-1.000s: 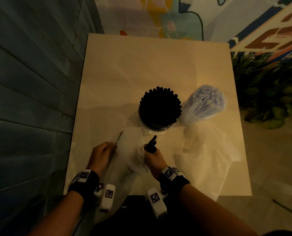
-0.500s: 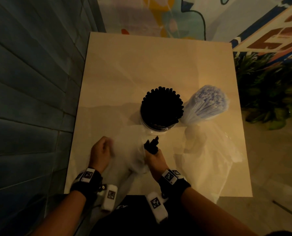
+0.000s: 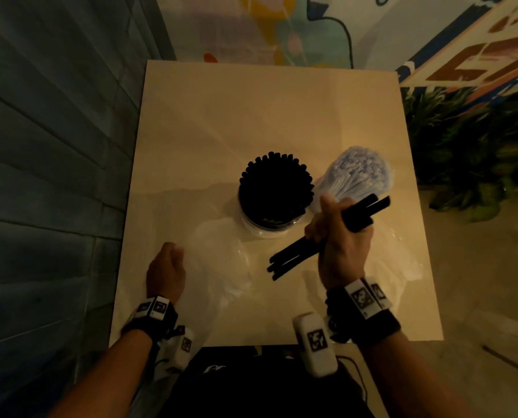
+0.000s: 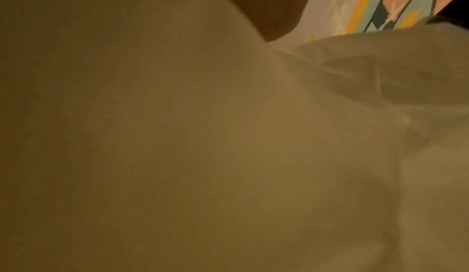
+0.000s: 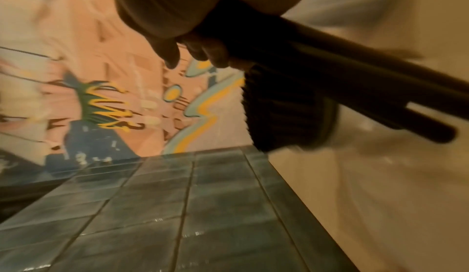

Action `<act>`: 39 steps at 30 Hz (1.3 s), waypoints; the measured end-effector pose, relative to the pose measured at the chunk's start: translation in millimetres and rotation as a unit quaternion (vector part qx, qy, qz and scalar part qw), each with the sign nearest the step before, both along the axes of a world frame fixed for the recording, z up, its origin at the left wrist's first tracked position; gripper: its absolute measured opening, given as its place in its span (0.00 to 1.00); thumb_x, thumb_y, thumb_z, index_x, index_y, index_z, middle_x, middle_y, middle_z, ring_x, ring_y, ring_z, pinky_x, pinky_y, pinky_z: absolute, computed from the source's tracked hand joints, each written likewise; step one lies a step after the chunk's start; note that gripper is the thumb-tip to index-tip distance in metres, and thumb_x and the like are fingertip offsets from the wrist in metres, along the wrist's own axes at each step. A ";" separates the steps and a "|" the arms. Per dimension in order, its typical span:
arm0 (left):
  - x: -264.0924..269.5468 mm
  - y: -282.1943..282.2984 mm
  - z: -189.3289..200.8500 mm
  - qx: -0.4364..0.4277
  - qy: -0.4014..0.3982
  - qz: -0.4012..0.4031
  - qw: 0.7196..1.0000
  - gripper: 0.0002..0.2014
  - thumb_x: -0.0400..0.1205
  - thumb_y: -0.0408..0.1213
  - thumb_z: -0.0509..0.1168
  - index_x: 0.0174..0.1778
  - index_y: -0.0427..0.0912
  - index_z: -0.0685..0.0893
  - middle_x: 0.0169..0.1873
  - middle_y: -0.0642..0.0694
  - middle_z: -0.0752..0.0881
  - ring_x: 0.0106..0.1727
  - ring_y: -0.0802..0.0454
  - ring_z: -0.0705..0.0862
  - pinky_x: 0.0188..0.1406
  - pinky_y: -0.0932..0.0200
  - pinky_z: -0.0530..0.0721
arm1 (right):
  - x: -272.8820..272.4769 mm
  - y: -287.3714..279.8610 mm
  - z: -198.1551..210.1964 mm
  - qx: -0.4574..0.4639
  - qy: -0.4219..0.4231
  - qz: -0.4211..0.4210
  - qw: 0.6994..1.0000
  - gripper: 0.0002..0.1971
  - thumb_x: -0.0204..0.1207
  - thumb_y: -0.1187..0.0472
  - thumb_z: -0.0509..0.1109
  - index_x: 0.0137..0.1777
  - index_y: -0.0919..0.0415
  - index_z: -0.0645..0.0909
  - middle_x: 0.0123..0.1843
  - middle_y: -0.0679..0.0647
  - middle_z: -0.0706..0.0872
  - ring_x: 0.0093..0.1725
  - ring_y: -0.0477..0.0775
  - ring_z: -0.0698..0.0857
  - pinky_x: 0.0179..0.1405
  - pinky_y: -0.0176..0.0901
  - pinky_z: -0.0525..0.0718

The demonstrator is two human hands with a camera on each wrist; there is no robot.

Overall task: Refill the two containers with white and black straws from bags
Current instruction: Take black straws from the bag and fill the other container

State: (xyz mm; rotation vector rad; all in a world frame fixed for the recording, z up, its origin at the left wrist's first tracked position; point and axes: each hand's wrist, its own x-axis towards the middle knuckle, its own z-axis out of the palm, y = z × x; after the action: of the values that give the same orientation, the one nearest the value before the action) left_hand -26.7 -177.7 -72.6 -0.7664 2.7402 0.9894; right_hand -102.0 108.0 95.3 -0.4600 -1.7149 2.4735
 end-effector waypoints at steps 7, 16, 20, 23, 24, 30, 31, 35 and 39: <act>-37.5 2.4 52.4 -0.061 0.135 -0.047 0.988 0.23 0.82 0.49 0.61 0.66 0.36 0.75 0.63 0.33 0.76 0.63 0.33 0.76 0.64 0.37 0.73 | -27.0 14.1 27.8 -0.016 0.079 -0.035 0.996 0.20 0.84 0.65 0.65 0.30 0.58 0.66 0.22 0.48 0.67 0.20 0.50 0.65 0.25 0.41 0.67; -131.4 101.9 140.6 -0.007 0.173 -0.391 0.904 0.59 0.64 0.77 0.67 0.85 0.46 0.56 0.84 0.49 0.58 0.85 0.50 0.55 0.82 0.36 0.54 | -43.6 -1.0 47.0 0.016 0.127 -0.036 0.991 0.16 0.83 0.59 0.70 0.32 0.54 0.74 0.22 0.53 0.73 0.21 0.55 0.69 0.27 0.49 0.72; -141.9 117.4 133.5 -0.097 0.137 -0.438 0.883 0.65 0.59 0.81 0.65 0.86 0.46 0.51 0.86 0.52 0.52 0.86 0.52 0.45 0.82 0.33 0.48 | -48.7 -10.1 47.5 0.100 0.155 -0.030 0.982 0.14 0.83 0.60 0.68 0.33 0.51 0.76 0.24 0.55 0.76 0.22 0.59 0.75 0.25 0.55 0.76; -142.3 115.7 128.7 -0.117 0.152 -0.433 0.881 0.61 0.62 0.77 0.67 0.86 0.46 0.54 0.85 0.51 0.55 0.86 0.50 0.50 0.81 0.32 0.53 | -50.2 -18.9 44.4 0.131 0.166 -0.001 0.977 0.15 0.82 0.52 0.71 0.34 0.54 0.79 0.27 0.64 0.79 0.25 0.65 0.78 0.26 0.56 0.76; -142.2 115.1 127.6 -0.117 0.156 -0.433 0.880 0.60 0.63 0.75 0.68 0.85 0.46 0.54 0.85 0.51 0.56 0.86 0.50 0.51 0.80 0.32 0.54 | -49.8 -21.4 42.3 0.141 0.165 0.006 0.976 0.18 0.82 0.51 0.71 0.33 0.60 0.78 0.28 0.67 0.79 0.26 0.66 0.78 0.26 0.55 0.76; -143.1 115.5 127.4 -0.129 0.137 -0.436 0.880 0.56 0.66 0.72 0.64 0.86 0.48 0.54 0.86 0.52 0.53 0.86 0.51 0.48 0.82 0.35 0.52 | -46.5 -31.5 26.4 0.228 0.172 0.078 0.955 0.12 0.82 0.64 0.70 0.36 0.53 0.79 0.31 0.46 0.79 0.28 0.45 0.79 0.29 0.39 0.76; -143.1 115.1 128.0 -0.121 0.135 -0.437 0.881 0.55 0.66 0.72 0.62 0.86 0.48 0.54 0.86 0.52 0.53 0.86 0.51 0.48 0.82 0.35 0.51 | -47.1 -33.4 23.2 0.251 0.169 0.095 0.948 0.12 0.82 0.65 0.71 0.37 0.52 0.78 0.32 0.44 0.79 0.30 0.44 0.79 0.31 0.37 0.76; -143.2 115.8 129.3 -0.115 0.138 -0.438 0.881 0.56 0.65 0.72 0.65 0.86 0.48 0.55 0.86 0.52 0.53 0.86 0.50 0.48 0.82 0.34 0.52 | -51.9 -27.3 31.2 0.284 0.169 0.088 0.940 0.09 0.78 0.66 0.76 0.49 0.63 0.77 0.40 0.47 0.82 0.39 0.43 0.83 0.40 0.38 0.81; -141.7 115.5 125.6 -0.120 0.151 -0.435 0.879 0.55 0.65 0.70 0.70 0.84 0.47 0.59 0.85 0.51 0.57 0.86 0.49 0.50 0.81 0.33 0.53 | -57.0 -17.3 53.1 0.354 0.243 0.067 0.901 0.10 0.81 0.65 0.72 0.60 0.65 0.78 0.46 0.55 0.87 0.43 0.49 0.88 0.44 0.37 0.85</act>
State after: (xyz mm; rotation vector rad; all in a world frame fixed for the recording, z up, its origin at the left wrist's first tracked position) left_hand -168.4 -62.1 53.0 0.6583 2.9503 0.5827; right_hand -158.9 90.7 148.4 0.3281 -2.2397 1.6166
